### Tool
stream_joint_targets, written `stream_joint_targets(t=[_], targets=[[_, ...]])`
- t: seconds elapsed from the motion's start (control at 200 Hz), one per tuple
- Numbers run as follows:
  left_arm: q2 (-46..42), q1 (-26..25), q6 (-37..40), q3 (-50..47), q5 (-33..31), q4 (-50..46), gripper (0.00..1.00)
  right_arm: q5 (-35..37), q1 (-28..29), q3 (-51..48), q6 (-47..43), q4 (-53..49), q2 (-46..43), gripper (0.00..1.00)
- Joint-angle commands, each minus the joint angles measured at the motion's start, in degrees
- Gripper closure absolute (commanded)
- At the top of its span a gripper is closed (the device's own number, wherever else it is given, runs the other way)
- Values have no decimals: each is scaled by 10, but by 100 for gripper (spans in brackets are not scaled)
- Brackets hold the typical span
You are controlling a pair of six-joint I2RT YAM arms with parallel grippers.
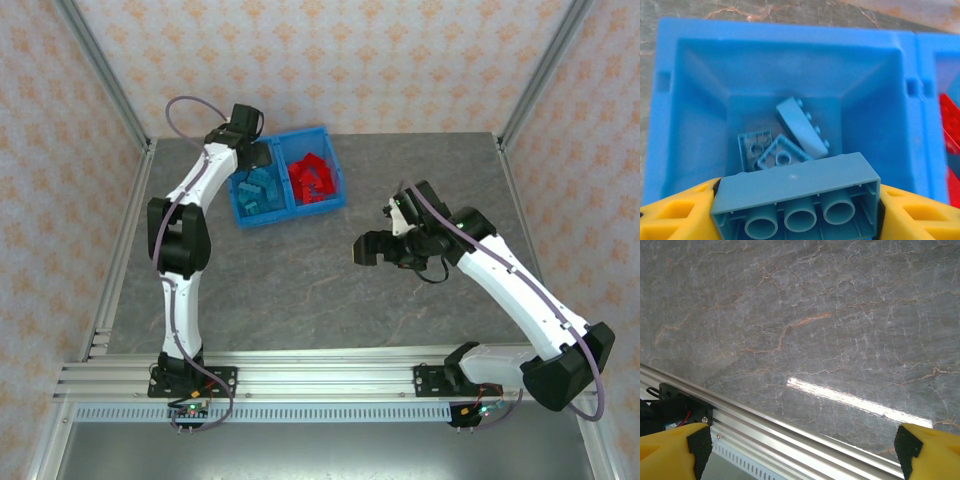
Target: Sort the legos into containers by color
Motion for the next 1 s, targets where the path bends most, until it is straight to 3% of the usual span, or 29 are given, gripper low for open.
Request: stream_joint_targets(t=[0.0, 0.275, 0.556, 0.661, 0.871, 0.991], targets=[[21, 12, -24, 71, 5, -23, 37, 16, 1, 14, 17, 11, -6, 5], [52, 13, -10, 144, 13, -48, 16, 30, 1, 18, 33, 20, 2, 5], [-71, 12, -9, 51, 17, -7, 14, 96, 1, 20, 45, 35, -13, 5], [-160, 10, -16, -30, 46, 26, 14, 217, 0, -1, 60, 59, -39, 3], [-410, -30, 41, -290, 19, 141, 14, 623, -5, -158, 52, 234, -58, 0], [-548, -55, 100, -439, -14, 176, 12, 712, -54, -229, 21, 361, -26, 1]])
